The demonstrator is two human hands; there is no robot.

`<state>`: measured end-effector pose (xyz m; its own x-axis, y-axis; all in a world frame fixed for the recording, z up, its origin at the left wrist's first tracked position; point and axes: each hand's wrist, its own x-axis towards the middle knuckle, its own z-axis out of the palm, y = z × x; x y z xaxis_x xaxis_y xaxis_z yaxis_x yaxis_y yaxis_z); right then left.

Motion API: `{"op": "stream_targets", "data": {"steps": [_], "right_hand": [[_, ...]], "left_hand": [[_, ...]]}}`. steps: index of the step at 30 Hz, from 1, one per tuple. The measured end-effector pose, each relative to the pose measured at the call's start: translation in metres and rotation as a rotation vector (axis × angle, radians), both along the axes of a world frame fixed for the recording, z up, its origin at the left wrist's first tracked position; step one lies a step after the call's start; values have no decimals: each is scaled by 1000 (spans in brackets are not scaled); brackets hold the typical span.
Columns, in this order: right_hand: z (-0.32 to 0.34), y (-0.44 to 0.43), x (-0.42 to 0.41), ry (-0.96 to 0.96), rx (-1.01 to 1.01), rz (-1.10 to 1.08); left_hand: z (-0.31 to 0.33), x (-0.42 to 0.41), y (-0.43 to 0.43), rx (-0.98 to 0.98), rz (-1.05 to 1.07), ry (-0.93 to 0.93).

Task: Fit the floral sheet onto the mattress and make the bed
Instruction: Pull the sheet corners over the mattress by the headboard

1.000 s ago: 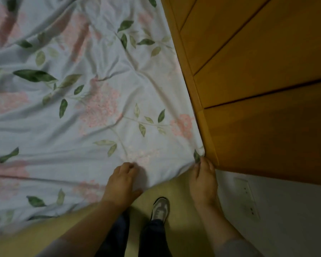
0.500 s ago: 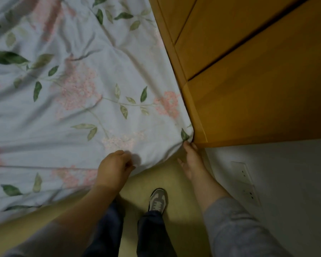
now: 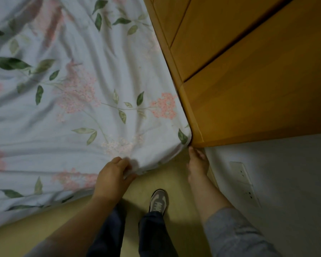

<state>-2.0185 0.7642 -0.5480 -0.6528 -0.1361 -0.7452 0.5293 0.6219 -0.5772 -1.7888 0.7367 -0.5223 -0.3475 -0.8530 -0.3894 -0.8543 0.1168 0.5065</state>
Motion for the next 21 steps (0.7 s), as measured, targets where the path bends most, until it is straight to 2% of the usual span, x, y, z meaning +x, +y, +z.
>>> {"op": "stream_targets", "data": {"steps": [6,10,16,21], "right_hand": [[32,-2,29,146,-9,211],[57,-11,72,247,-99,511],[62,-38,172,364,-246,1012],[48,-53,274,385,-280,1361]], "left_hand": [[17,18,6,-54,126,12],[28,58,-8,-129,208,-34],[17,179,-34,-147,206,-271],[7,301,-51,-62,13,-440]]}}
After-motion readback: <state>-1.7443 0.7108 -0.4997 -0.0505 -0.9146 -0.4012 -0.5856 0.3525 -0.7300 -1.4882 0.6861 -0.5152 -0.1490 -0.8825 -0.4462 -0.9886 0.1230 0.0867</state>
